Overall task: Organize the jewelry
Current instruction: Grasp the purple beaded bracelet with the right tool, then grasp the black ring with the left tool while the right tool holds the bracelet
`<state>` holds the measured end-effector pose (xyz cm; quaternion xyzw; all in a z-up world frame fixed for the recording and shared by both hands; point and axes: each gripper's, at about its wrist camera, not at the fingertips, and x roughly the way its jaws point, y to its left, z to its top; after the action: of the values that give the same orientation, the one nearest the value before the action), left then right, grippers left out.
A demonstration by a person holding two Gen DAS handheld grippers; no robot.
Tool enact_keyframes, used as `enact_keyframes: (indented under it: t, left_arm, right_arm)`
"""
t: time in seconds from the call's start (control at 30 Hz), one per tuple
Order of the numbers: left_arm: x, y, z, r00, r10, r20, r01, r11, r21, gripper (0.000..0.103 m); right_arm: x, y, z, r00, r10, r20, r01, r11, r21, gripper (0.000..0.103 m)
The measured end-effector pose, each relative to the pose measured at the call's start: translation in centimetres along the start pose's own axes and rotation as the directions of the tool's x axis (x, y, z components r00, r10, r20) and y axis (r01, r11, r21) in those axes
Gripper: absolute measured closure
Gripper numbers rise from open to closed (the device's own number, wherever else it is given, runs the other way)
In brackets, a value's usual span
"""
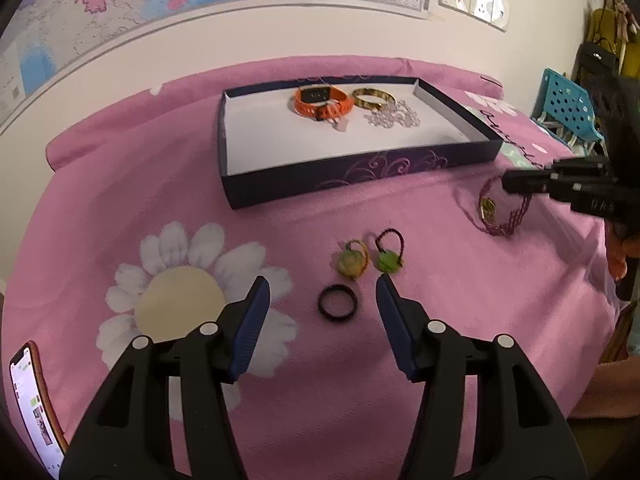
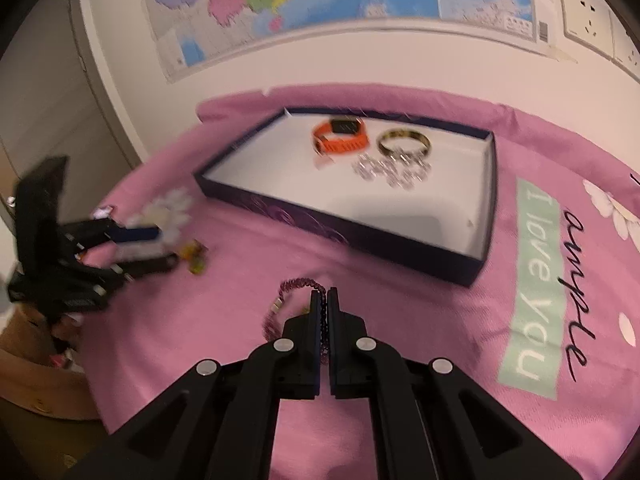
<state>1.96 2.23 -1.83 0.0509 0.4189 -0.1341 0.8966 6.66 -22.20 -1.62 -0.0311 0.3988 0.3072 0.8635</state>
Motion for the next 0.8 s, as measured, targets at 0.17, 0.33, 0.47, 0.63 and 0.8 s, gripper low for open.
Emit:
enact_keyframes:
  t: [0.17, 0.33, 0.47, 0.63, 0.8]
  left_arm:
    - [0.9, -0.5, -0.4, 0.999, -0.002, -0.033, 0.002, 1.0, 0.01, 0.056]
    - [0.9, -0.8, -0.4, 0.999, -0.006, -0.032, 0.006, 1.0, 0.01, 0.069]
    - [0.9, -0.9, -0.4, 1.0, -0.001, -0.03, 0.001, 1.0, 0.004, 0.08]
    - [0.8, -1.0, -0.5, 1.0, 0.005, -0.024, -0.005, 1.0, 0.002, 0.08]
    - [0.1, -1.0, -0.2, 1.0, 0.001, -0.004, -0.001, 1.0, -0.003, 0.08]
  right_arm:
    - [-0.6, 1.2, 0.7, 0.999, 0.032, 0.028, -0.032, 0.999, -0.019, 0.101]
    - [-1.0, 1.6, 1.0, 0.998, 0.045, 0.041, -0.044, 0.999, -0.021, 0.101]
    - [-1.1, 1.7, 1.1, 0.998, 0.05, 0.046, -0.049, 0.999, -0.018, 0.101]
    - [-1.0, 1.8, 1.3, 0.997, 0.06, 0.05, -0.059, 0.998, -0.014, 0.101]
    - [-1.3, 1.9, 1.8, 0.996, 0.067, 0.062, -0.066, 0.998, -0.017, 0.101]
